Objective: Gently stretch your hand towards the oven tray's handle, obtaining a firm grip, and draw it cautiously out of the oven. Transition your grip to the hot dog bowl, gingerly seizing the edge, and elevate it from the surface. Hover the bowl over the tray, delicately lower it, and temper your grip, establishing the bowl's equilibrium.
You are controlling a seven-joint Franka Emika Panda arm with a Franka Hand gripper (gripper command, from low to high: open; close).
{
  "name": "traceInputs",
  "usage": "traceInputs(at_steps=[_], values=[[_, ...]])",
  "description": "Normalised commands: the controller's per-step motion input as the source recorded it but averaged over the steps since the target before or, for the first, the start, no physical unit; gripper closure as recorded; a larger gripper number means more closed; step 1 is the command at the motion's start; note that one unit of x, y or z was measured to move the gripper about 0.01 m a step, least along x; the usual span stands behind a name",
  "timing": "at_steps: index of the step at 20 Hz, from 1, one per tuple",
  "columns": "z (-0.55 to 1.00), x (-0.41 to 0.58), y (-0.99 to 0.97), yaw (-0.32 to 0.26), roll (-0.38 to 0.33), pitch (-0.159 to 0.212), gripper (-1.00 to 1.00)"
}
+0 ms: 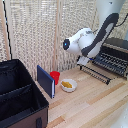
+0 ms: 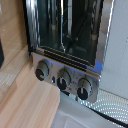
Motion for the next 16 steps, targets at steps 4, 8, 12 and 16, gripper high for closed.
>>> traceInputs(at_steps=[4, 8, 12, 16], values=[[-0.07, 0.266, -0.57, -0.085, -0.035, 0.000, -1.00], [-0.07, 0.274, -0.57, -0.018, -0.034, 0.000, -1.00], [0.00, 0.176, -0.56, 0.039, -0.020, 0.001, -1.00], [0.00, 0.075, -0.55, 0.114, -0.034, 0.019, -1.00]])
